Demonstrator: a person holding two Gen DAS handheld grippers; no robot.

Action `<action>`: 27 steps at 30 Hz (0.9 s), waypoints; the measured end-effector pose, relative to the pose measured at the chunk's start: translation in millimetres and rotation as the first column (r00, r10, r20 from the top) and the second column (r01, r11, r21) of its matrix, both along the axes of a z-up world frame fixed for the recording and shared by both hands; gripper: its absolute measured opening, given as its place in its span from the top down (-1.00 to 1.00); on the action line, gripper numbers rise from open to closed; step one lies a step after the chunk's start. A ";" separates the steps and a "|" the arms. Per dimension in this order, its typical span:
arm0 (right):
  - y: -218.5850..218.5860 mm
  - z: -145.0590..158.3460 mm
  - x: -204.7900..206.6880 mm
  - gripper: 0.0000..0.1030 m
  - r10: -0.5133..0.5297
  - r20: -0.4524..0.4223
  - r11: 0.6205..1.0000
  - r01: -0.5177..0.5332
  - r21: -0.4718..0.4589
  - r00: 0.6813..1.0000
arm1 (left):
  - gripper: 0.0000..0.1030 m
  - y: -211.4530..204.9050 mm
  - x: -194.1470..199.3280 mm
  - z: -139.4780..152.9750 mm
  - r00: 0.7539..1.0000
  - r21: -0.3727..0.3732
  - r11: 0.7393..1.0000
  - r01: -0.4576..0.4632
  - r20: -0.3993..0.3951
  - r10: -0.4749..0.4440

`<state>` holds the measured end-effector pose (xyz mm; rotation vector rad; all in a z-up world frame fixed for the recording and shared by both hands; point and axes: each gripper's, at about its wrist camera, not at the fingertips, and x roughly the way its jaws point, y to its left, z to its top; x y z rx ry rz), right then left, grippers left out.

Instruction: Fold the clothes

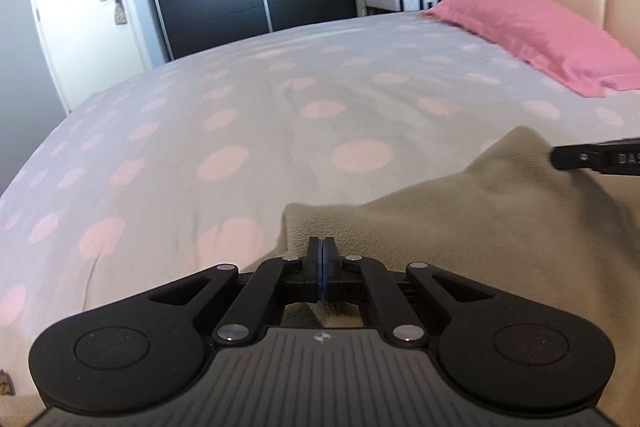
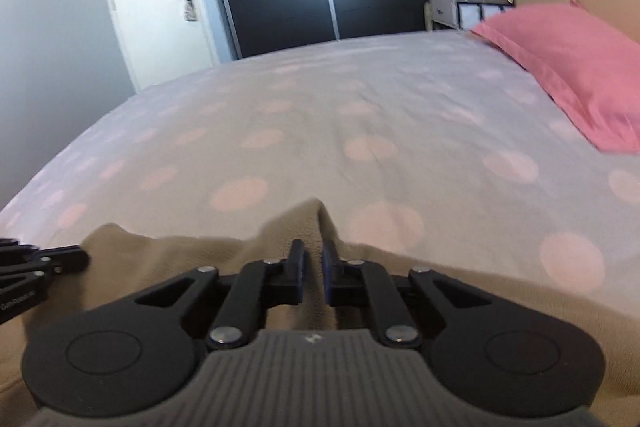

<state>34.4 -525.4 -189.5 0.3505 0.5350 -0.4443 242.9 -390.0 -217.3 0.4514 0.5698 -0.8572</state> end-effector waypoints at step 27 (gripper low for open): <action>52.8 -13.1 -62.6 0.71 0.160 -0.148 0.987 -0.161 0.004 0.976 | 0.98 67.7 -58.3 -4.3 0.994 0.078 0.997 0.003 -0.106 0.005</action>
